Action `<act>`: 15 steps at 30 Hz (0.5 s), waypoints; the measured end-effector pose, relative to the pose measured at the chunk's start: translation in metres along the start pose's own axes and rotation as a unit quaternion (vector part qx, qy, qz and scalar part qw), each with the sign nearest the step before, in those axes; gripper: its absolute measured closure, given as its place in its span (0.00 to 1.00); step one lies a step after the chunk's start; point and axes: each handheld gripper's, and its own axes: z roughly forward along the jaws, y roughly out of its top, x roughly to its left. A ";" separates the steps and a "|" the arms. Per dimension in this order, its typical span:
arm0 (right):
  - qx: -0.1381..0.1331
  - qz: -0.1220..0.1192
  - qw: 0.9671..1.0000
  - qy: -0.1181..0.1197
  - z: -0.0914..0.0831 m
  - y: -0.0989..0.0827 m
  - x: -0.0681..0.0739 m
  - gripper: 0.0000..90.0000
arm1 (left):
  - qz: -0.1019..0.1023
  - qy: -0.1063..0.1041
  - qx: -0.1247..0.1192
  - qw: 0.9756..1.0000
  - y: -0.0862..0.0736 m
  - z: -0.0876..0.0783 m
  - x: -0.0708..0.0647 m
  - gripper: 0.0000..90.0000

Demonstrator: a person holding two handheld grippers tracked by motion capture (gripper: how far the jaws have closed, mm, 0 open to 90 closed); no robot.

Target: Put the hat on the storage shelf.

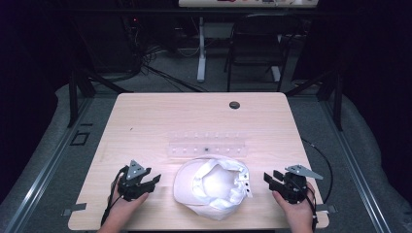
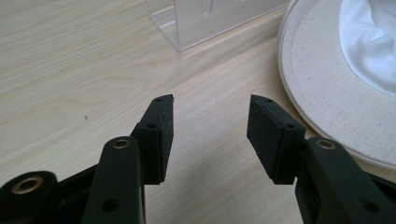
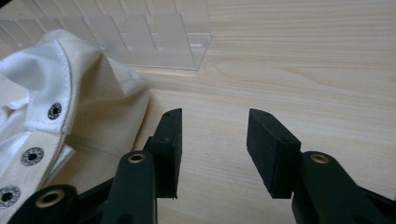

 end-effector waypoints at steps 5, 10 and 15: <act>-0.002 -0.015 1.000 -0.005 -0.001 0.001 0.009 0.60 | -0.010 -0.008 -0.004 1.000 -0.001 -0.002 0.001 0.57; 0.011 -0.008 1.000 0.010 0.001 -0.001 0.013 0.64 | -0.015 -0.011 -0.007 1.000 -0.001 -0.005 0.002 0.56; 0.025 -0.001 0.999 0.023 0.001 -0.002 0.013 0.64 | -0.016 -0.012 -0.010 1.000 -0.001 -0.007 0.002 0.56</act>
